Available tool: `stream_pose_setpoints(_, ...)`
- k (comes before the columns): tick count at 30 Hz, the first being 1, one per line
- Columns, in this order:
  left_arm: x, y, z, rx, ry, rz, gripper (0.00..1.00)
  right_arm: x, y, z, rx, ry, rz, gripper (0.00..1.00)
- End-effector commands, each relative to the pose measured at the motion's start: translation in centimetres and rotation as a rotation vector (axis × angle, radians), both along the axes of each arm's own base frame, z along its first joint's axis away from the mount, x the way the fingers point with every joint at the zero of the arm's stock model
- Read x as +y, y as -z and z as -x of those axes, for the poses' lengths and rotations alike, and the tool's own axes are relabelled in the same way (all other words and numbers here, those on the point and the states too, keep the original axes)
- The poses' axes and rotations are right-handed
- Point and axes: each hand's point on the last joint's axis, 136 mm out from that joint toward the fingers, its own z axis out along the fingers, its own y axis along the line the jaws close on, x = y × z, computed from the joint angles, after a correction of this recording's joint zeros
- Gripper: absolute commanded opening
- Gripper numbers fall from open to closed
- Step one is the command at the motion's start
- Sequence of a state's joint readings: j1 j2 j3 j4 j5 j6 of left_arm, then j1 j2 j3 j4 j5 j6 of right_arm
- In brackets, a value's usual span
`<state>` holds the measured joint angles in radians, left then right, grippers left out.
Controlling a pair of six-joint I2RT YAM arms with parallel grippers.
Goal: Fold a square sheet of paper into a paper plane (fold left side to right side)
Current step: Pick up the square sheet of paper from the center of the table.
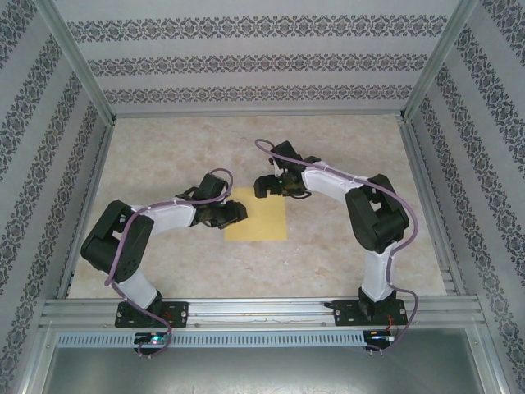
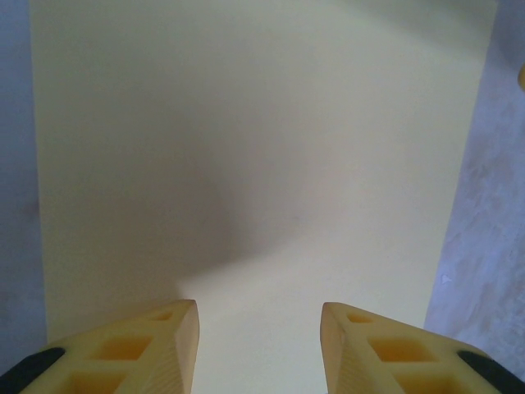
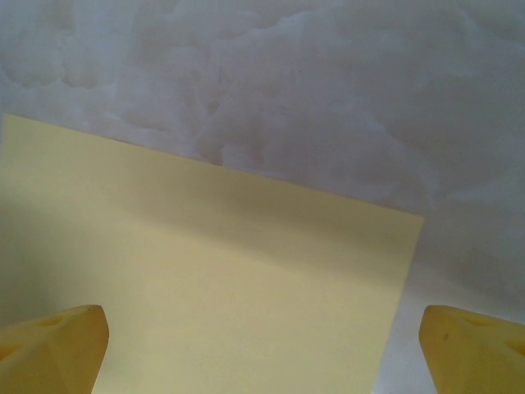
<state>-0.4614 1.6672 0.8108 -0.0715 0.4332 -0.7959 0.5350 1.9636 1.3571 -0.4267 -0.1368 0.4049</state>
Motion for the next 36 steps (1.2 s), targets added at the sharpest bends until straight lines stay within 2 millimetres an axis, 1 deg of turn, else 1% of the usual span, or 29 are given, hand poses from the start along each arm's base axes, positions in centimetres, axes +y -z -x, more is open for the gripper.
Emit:
stream_pose_setpoints(1, 0.6, 1.6, 0.9, 0.044, 0.012, -0.028, 0.43, 0.3, 0.7, 0.0, 0.014, -0.021, 0.045, 0.97)
stream_pose_setpoints(5, 0.7, 2.1, 1.0, 0.055, 0.009, -0.035, 0.43, 0.7, 2.0, 0.5, 0.046, -0.032, 0.061, 0.97)
stream_pose_setpoints(11, 0.9, 2.6, 1.1, 0.066, 0.009, -0.043, 0.43, 1.5, 2.8, 1.4, 0.076, -0.056, 0.069, 0.96)
stream_pose_setpoints(16, 0.9, 2.6, 1.1, 0.06, 0.004, -0.039, 0.43, 2.1, 2.1, 2.2, 0.075, -0.075, 0.076, 0.96)
stream_pose_setpoints(19, 0.7, 2.4, 0.9, 0.054, 0.003, -0.033, 0.43, 2.4, 1.3, 2.6, 0.066, -0.084, 0.081, 0.93)
stream_pose_setpoints(25, 0.5, 2.3, 0.7, 0.048, 0.002, -0.02, 0.43, 3.1, 0.7, 3.7, 0.072, -0.103, 0.083, 0.84)
stream_pose_setpoints(27, 0.4, 2.3, 0.6, 0.048, 0.005, -0.017, 0.43, 3.4, 0.7, 3.9, 0.081, -0.11, 0.08, 0.77)
stream_pose_setpoints(31, 0.2, 2.2, 0.5, 0.043, 0.006, -0.004, 0.43, 3.7, 0.8, 4.2, 0.094, -0.116, 0.07, 0.69)
stream_pose_setpoints(34, 0.1, 1.9, 0.3, 0.032, 0.002, 0.005, 0.44, 3.9, 0.7, 4.4, 0.099, -0.124, 0.062, 0.6)
stream_pose_setpoints(36, 0.0, 1.6, 0.2, 0.025, 0.004, 0.009, 0.45, 4.0, 0.7, 4.5, 0.104, -0.127, 0.048, 0.57)
